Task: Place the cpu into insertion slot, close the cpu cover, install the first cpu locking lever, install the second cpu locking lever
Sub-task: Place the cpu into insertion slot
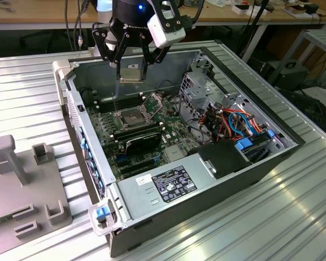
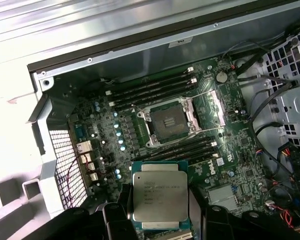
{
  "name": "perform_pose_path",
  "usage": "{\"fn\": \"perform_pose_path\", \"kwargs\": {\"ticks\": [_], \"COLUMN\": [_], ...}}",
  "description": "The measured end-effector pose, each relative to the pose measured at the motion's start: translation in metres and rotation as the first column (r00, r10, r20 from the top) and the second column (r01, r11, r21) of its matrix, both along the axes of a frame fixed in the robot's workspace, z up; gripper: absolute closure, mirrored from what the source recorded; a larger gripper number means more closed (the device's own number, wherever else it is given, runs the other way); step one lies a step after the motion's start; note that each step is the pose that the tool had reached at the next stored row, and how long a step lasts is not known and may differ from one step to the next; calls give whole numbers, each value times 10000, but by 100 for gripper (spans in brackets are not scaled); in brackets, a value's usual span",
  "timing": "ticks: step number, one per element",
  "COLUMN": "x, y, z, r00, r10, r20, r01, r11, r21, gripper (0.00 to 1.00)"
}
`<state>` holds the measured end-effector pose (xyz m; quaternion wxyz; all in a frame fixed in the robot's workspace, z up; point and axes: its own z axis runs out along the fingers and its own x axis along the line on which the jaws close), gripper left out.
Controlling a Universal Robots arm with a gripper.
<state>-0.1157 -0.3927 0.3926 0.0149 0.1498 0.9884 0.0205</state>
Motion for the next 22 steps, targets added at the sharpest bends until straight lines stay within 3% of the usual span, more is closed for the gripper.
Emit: {"fn": "perform_pose_path", "kwargs": {"ticks": [13,22], "x": [0,0], "y": [2,4], "z": [0,-1], "r00": [9981,9906], "r10": [-622,-1365], "r20": [-1,-1], "r01": [622,1365], "r11": [9981,9906], "r21": [0,-1], "gripper": [45,45]}}
